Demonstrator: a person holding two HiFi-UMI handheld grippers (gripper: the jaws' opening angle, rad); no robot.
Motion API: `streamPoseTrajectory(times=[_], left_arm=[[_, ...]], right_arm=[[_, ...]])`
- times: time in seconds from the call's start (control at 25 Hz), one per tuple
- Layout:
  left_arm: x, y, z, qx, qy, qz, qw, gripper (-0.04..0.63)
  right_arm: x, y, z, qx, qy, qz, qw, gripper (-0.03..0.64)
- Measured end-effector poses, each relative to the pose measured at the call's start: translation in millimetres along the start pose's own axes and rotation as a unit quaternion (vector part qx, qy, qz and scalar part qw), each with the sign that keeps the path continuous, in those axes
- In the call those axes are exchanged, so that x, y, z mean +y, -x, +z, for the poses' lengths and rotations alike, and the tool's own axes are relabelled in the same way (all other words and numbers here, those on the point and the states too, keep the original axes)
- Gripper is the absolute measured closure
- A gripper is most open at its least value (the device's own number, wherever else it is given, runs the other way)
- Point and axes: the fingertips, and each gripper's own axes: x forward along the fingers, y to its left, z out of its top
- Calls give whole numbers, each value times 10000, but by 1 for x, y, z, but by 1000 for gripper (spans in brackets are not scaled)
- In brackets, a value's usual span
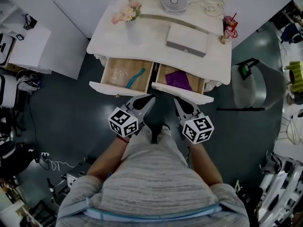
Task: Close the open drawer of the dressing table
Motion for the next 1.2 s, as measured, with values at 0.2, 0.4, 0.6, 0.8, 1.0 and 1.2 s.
streamPoseTrajectory(times=[0.2,0.4,0.6,0.8,1.0,1.2], left_arm=[[25,-21,-26,270,251,61,9993,578],[43,-35,-55,527,473,155,9974,578],[61,-50,-87,790,704,356,9937,578],[68,-64,-109,1006,771,385,9912,578],[69,-69,-121,1129,801,390,9896,578],[69,-70,-129,1156,892,385,9885,578]], right_arm=[[-23,-20,-23,174,-4,-295,9994,604],[-47,-35,-49,263,-122,-641,9975,604],[-68,-46,-77,415,-232,-889,9949,604],[-83,-56,-103,603,-379,-1047,9920,604],[-97,-58,-124,690,-644,-1223,9880,604],[-107,-55,-143,856,-777,-1403,9833,603]])
